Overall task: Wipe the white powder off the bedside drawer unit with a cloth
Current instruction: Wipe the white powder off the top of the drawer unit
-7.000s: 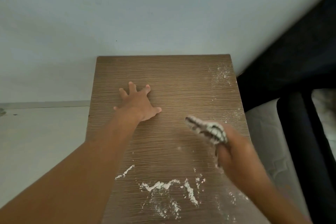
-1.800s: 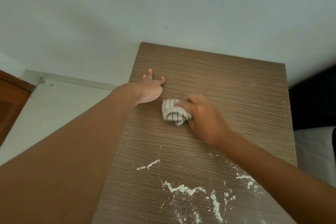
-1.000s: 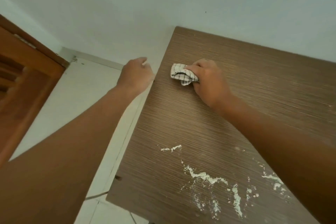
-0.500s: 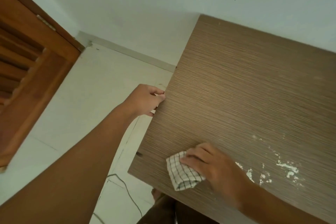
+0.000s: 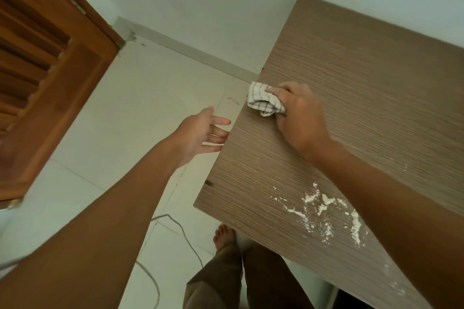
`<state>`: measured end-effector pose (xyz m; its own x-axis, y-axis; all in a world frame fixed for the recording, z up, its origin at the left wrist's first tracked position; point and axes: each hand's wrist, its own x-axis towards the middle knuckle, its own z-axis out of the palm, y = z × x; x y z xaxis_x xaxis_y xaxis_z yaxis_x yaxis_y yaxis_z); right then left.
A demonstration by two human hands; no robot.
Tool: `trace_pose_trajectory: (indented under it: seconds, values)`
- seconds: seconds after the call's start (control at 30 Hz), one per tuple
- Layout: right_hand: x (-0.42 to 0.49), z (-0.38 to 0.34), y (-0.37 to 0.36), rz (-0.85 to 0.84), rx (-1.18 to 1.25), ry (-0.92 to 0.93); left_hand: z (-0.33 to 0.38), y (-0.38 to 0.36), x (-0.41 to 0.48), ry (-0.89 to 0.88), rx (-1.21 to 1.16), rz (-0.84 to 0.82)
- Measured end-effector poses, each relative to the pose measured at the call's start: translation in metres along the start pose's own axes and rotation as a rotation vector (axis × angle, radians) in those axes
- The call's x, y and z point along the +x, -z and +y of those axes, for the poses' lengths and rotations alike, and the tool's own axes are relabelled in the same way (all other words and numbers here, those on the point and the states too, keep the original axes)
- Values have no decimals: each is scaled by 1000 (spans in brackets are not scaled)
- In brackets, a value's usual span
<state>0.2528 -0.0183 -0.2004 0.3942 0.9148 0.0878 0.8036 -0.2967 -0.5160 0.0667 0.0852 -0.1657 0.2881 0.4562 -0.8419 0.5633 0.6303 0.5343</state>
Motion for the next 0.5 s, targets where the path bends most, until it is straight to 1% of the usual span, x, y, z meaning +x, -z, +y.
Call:
trace_pose_trajectory:
  seconds: [0.07, 0.1, 0.23, 0.33, 0.43, 0.5]
  values:
    - [-8, -12, -12, -1, 15, 51, -1, 5, -1, 24, -66, -37]
    - [-14, -19, -16, -37, 12, 106, -2, 6, -1, 28, -79, -45]
    - [-56, -37, -18, -277, 36, 375, -1, 4, -4, 18, -63, -29]
    - [-99, -37, -10, -433, 22, 504, -3, 4, -8, -32, 114, -11]
    - [-136, -22, 3, -511, 9, 600, -13, 3, -8, -133, 311, -12]
    - [-153, -8, 14, -544, 13, 615, -21, 4, -6, -176, 382, -17]
